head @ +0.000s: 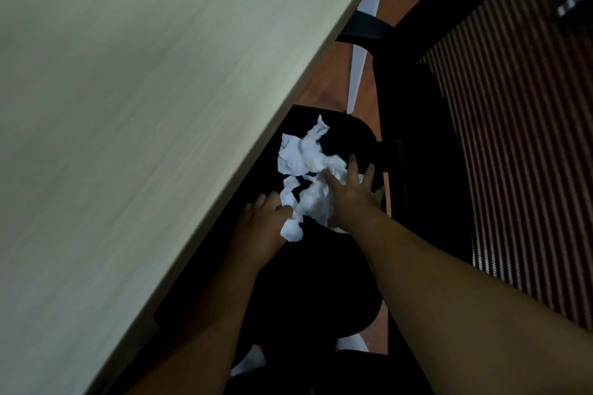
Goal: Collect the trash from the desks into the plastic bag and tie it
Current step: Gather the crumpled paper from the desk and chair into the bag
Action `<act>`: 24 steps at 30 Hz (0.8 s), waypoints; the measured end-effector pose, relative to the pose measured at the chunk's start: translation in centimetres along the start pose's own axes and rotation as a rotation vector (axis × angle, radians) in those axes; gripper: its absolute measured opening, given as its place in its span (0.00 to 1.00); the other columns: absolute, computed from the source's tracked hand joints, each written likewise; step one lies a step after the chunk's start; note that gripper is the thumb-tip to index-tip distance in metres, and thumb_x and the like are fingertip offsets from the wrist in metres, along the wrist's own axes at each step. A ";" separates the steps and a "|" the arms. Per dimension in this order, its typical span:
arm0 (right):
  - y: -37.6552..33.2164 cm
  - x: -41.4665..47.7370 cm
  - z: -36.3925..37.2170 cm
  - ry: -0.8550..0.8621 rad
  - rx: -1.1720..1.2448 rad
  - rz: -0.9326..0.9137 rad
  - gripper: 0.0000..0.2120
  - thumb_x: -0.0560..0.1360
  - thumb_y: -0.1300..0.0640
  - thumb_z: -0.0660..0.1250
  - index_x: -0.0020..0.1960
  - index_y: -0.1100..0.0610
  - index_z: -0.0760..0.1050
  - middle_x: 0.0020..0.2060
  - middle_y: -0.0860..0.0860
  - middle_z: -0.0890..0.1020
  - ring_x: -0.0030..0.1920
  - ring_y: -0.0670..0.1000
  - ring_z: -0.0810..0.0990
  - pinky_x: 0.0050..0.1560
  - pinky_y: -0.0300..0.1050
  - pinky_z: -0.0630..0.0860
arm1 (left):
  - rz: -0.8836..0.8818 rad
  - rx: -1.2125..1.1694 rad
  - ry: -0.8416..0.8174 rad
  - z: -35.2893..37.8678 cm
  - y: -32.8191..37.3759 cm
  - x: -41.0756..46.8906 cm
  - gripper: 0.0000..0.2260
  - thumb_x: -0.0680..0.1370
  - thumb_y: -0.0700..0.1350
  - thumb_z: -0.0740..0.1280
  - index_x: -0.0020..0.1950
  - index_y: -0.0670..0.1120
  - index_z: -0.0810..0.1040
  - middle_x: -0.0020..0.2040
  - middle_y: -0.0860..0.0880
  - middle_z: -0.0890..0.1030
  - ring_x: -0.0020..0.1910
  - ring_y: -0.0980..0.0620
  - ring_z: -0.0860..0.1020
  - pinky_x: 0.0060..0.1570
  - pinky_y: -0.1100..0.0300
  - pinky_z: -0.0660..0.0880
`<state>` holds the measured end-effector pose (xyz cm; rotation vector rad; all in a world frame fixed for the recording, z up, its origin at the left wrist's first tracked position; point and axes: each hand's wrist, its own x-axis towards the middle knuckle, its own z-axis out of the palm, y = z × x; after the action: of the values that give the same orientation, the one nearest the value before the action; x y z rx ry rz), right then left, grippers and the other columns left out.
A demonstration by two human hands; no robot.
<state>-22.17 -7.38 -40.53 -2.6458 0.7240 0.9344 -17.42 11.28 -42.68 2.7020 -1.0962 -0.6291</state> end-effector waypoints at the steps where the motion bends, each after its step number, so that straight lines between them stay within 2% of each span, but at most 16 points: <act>1: 0.1 0.1 0.7 -0.080 0.047 0.024 0.52 0.67 0.47 0.76 0.75 0.36 0.42 0.76 0.55 0.36 0.74 0.69 0.40 0.68 0.69 0.60 | 0.039 0.066 0.102 0.3 -0.2 0.3 0.23 0.65 0.49 0.76 0.58 0.52 0.75 0.61 0.47 0.72 0.59 0.41 0.71 0.53 0.51 0.71; 3: 0.6 0.0 2.1 -0.122 0.105 0.031 0.55 0.67 0.47 0.77 0.75 0.35 0.38 0.76 0.54 0.36 0.74 0.69 0.43 0.67 0.66 0.64 | 0.007 0.139 0.138 0.3 -0.1 2.0 0.46 0.57 0.60 0.79 0.72 0.56 0.65 0.75 0.43 0.60 0.70 0.34 0.63 0.63 0.39 0.65; 4: 0.7 -0.1 2.7 -0.091 0.117 0.027 0.53 0.67 0.47 0.76 0.76 0.36 0.41 0.76 0.54 0.39 0.73 0.68 0.47 0.67 0.62 0.65 | -0.015 0.182 0.096 0.1 0.1 3.1 0.56 0.55 0.65 0.79 0.77 0.57 0.54 0.79 0.41 0.52 0.73 0.31 0.57 0.67 0.35 0.60; 5: 0.7 -0.3 3.2 -0.028 0.143 0.019 0.48 0.69 0.48 0.75 0.76 0.38 0.46 0.75 0.55 0.44 0.72 0.66 0.50 0.66 0.59 0.66 | -0.025 0.198 0.061 -0.2 0.2 4.2 0.63 0.54 0.67 0.78 0.78 0.58 0.43 0.80 0.41 0.45 0.75 0.30 0.52 0.69 0.34 0.56; 7: 0.5 -0.6 4.3 0.121 0.266 0.060 0.35 0.73 0.54 0.71 0.74 0.43 0.58 0.72 0.57 0.54 0.68 0.63 0.58 0.63 0.54 0.70 | -0.006 0.229 0.067 -0.2 0.2 6.1 0.69 0.53 0.69 0.78 0.75 0.59 0.29 0.79 0.40 0.39 0.76 0.29 0.48 0.69 0.32 0.54; 9: -0.1 -1.0 5.0 0.167 0.340 0.147 0.25 0.76 0.61 0.66 0.69 0.48 0.64 0.67 0.57 0.60 0.64 0.61 0.62 0.58 0.50 0.73 | 0.028 0.263 0.026 -0.9 0.7 7.7 0.68 0.57 0.66 0.78 0.72 0.59 0.25 0.78 0.41 0.35 0.76 0.31 0.45 0.70 0.33 0.54; 10: -0.2 -1.1 5.4 0.167 0.345 0.169 0.22 0.76 0.63 0.64 0.68 0.50 0.64 0.65 0.57 0.61 0.62 0.61 0.63 0.55 0.49 0.73 | 0.058 0.293 0.002 -1.2 1.0 8.5 0.65 0.61 0.61 0.78 0.73 0.59 0.25 0.79 0.42 0.35 0.77 0.33 0.45 0.71 0.34 0.54; 12: 0.0 -1.3 6.0 0.174 0.384 0.171 0.21 0.76 0.64 0.62 0.67 0.52 0.65 0.63 0.58 0.63 0.60 0.61 0.65 0.49 0.48 0.70 | 0.112 0.294 -0.017 -2.0 1.7 9.8 0.55 0.70 0.49 0.76 0.76 0.60 0.31 0.80 0.44 0.40 0.76 0.37 0.53 0.71 0.40 0.57; 14: 0.3 -1.4 5.9 0.192 0.425 0.186 0.20 0.76 0.64 0.62 0.67 0.55 0.65 0.62 0.59 0.65 0.58 0.61 0.66 0.47 0.47 0.68 | 0.136 0.252 -0.014 -2.6 1.8 10.7 0.45 0.73 0.43 0.72 0.79 0.59 0.45 0.79 0.46 0.52 0.71 0.40 0.61 0.67 0.46 0.63; 16: 0.5 -1.5 5.1 0.203 0.423 0.215 0.22 0.75 0.63 0.63 0.68 0.55 0.65 0.62 0.58 0.65 0.58 0.61 0.66 0.45 0.47 0.70 | 0.109 0.153 -0.035 -2.6 1.2 10.6 0.34 0.75 0.39 0.67 0.77 0.56 0.60 0.73 0.46 0.63 0.67 0.41 0.65 0.62 0.49 0.67; 18: 0.4 -1.5 3.9 0.216 0.407 0.229 0.21 0.75 0.63 0.64 0.67 0.55 0.65 0.62 0.58 0.65 0.58 0.61 0.67 0.44 0.47 0.68 | 0.023 -0.054 -0.065 -2.1 0.3 9.5 0.19 0.74 0.42 0.63 0.65 0.50 0.73 0.61 0.45 0.72 0.60 0.41 0.71 0.54 0.49 0.72; 20: 0.4 -1.0 2.7 0.278 0.375 0.193 0.19 0.74 0.63 0.65 0.64 0.55 0.66 0.62 0.59 0.66 0.58 0.62 0.68 0.43 0.47 0.67 | -0.075 -0.212 -0.055 -1.7 0.1 7.5 0.09 0.73 0.46 0.61 0.51 0.45 0.76 0.49 0.43 0.75 0.51 0.43 0.76 0.48 0.52 0.72; 22: 0.5 0.1 1.2 0.392 0.345 0.137 0.18 0.75 0.62 0.64 0.63 0.54 0.67 0.61 0.59 0.67 0.57 0.63 0.69 0.43 0.47 0.68 | -0.096 -0.154 0.028 -0.7 -0.1 5.2 0.07 0.75 0.44 0.63 0.49 0.43 0.76 0.49 0.43 0.75 0.52 0.42 0.74 0.47 0.52 0.72; 24: 0.5 1.6 -0.6 0.376 0.302 0.101 0.27 0.75 0.60 0.64 0.71 0.46 0.61 0.65 0.58 0.64 0.59 0.63 0.69 0.48 0.51 0.72 | -0.105 -0.119 0.182 0.2 0.0 3.2 0.12 0.74 0.52 0.63 0.49 0.45 0.77 0.55 0.45 0.73 0.57 0.42 0.71 0.51 0.51 0.73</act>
<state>-21.09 -8.64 -41.12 -2.5499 1.0011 0.3106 -15.47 9.06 -43.90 2.6652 -0.8511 -0.4376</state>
